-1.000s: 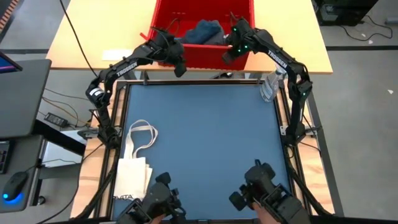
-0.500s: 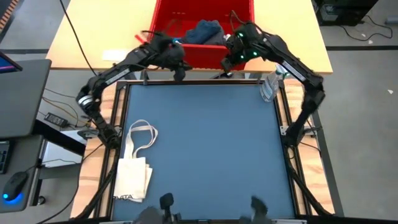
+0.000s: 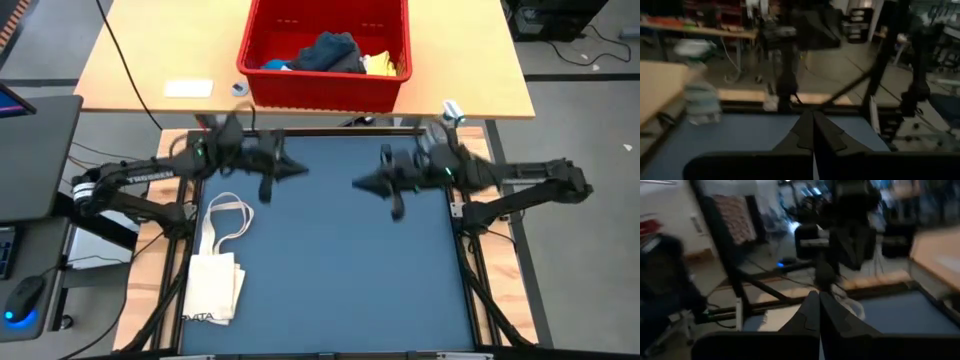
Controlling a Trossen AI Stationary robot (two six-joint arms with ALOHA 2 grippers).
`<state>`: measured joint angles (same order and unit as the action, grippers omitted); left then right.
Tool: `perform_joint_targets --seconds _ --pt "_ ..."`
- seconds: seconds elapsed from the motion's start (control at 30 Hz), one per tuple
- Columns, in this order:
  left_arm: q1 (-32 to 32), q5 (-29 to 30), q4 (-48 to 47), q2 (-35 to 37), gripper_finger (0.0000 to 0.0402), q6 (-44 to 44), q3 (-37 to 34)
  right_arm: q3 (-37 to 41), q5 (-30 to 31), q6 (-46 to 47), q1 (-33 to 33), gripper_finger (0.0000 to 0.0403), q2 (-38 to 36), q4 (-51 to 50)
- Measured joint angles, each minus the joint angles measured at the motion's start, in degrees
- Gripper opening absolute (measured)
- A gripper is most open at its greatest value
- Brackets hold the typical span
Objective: Fold laundry
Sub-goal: Return to Home position
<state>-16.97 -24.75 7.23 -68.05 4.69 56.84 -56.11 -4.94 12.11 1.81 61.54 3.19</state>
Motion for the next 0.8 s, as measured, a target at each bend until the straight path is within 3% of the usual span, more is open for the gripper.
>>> perform_joint_targets --seconds 0.17,0.33,0.53,0.6,0.67,0.8 --pt "13.4 15.1 -0.8 -0.2 0.0002 3.6 -1.6 11.4 11.5 -2.6 -10.6 0.0002 -6.2 2.0" --pt "21.2 28.7 -0.3 3.2 0.0001 1.4 -6.6 19.7 14.7 -3.2 -15.6 0.0002 -12.6 9.7" --pt "22.9 30.3 0.3 12.2 0.0001 5.0 -22.2 26.8 17.0 -3.2 -17.3 0.0001 -19.6 9.2" --pt "22.8 30.2 -0.3 15.6 0.0001 5.0 -25.9 27.7 21.0 -3.7 -18.5 0.0 -20.9 9.1" --pt "23.1 30.2 -0.3 18.9 0.0001 4.4 -27.4 27.7 23.9 -6.6 -19.5 0.0 -21.9 9.5" --pt "24.0 30.2 -3.6 24.9 0.0 1.6 -27.3 27.6 24.0 -10.5 -19.5 0.0 -24.2 9.2"
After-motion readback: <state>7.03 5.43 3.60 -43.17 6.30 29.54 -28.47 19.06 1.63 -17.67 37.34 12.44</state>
